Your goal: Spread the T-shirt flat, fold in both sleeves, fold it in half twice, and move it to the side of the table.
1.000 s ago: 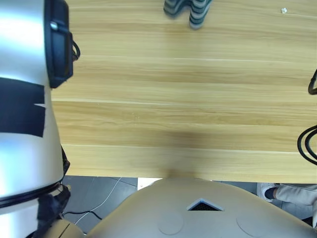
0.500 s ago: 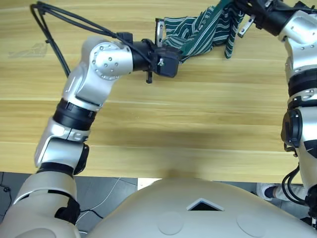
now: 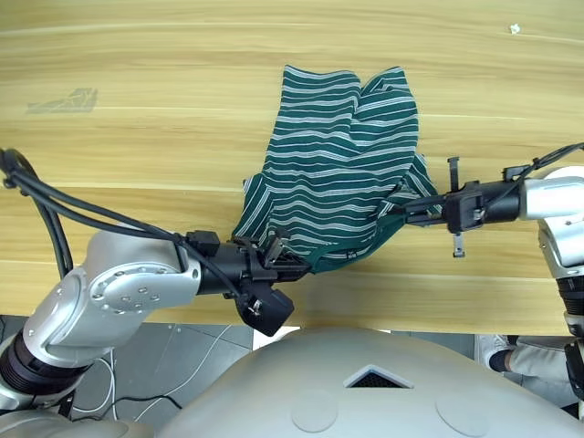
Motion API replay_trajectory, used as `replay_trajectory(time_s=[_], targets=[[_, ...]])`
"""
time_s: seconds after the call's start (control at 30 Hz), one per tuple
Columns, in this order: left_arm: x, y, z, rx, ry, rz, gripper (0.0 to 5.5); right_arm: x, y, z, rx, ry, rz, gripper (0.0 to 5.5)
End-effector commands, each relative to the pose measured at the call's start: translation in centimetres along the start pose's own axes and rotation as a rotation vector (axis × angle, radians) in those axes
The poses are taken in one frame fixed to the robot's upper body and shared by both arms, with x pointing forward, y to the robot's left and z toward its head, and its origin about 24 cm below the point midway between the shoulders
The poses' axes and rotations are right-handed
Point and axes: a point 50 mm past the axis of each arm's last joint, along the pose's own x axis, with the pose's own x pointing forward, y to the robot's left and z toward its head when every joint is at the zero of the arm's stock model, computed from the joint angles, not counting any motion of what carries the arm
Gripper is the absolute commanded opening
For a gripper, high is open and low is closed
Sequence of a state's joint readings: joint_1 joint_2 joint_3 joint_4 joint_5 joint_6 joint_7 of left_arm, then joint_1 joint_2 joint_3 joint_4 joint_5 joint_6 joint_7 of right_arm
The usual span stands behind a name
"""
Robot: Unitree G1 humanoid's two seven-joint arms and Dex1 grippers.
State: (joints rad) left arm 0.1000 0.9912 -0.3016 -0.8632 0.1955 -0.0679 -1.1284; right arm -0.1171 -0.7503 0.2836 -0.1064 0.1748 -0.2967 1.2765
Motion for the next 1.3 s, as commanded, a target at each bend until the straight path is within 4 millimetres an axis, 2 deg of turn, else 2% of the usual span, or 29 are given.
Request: replay_trajectory(time_s=[0.03,0.13,0.23,0.27,0.4,0.53,0.57,0.7,0.8,0.9,1.03,1.1,1.2,1.27,1.3], targets=[[0.4,-0.5,-1.3,-0.005,0.045,-0.016,0.00,2.2,1.5,0.5,0.008,-0.035,0.105,0.03],[0.5,-0.9,-1.8,-0.016,0.054,-0.033,0.00,2.1,3.4,-0.5,0.070,0.020,0.221,0.03],[0.3,-1.0,-2.0,-0.023,0.057,-0.035,0.00,1.2,4.3,-0.9,0.141,0.051,0.287,0.03],[0.3,-1.0,-2.0,-0.026,0.056,-0.037,0.00,1.0,4.5,-1.0,0.160,0.054,0.301,0.40],[0.0,-1.1,-1.9,-0.033,0.056,-0.036,0.00,0.5,4.7,-1.0,0.212,0.048,0.325,1.11],[-0.1,-1.5,-1.6,-0.054,0.040,-0.059,0.00,0.4,5.0,-1.1,0.267,0.040,0.338,1.62],[-0.1,-1.6,-1.5,-0.055,0.038,-0.067,0.34,0.3,5.2,-0.9,0.285,0.023,0.345,1.76],[-0.4,-1.9,-1.1,-0.062,0.025,-0.106,0.80,0.1,5.2,-0.3,0.321,-0.022,0.358,2.31],[-1.0,-2.2,-0.7,-0.117,-0.010,-0.142,1.24,-0.6,4.1,0.8,0.358,-0.116,0.316,2.82],[-2.9,0.3,-0.9,-0.248,-0.121,-0.024,1.55,-1.6,1.2,2.3,0.390,-0.277,0.196,3.19],[-4.9,4.2,-2.2,-0.325,-0.213,0.153,2.23,-1.9,-1.5,2.3,0.381,-0.327,0.068,3.97],[-4.7,5.7,-5.5,-0.330,-0.108,0.237,2.51,-1.3,-3.6,0.8,0.293,-0.225,-0.096,4.29],[-3.2,8.7,-12.2,-0.364,0.109,0.442,2.88,0.2,-7.9,-2.5,0.160,-0.013,-0.399,4.96],[-0.8,11.4,-17.3,-0.247,0.411,0.557,2.88,0.1,-11.4,-4.3,0.062,0.166,-0.642,5.30],[0.5,12.3,-18.9,-0.154,0.535,0.555,2.88,0.0,-12.4,-5.0,0.010,0.254,-0.709,5.36]])
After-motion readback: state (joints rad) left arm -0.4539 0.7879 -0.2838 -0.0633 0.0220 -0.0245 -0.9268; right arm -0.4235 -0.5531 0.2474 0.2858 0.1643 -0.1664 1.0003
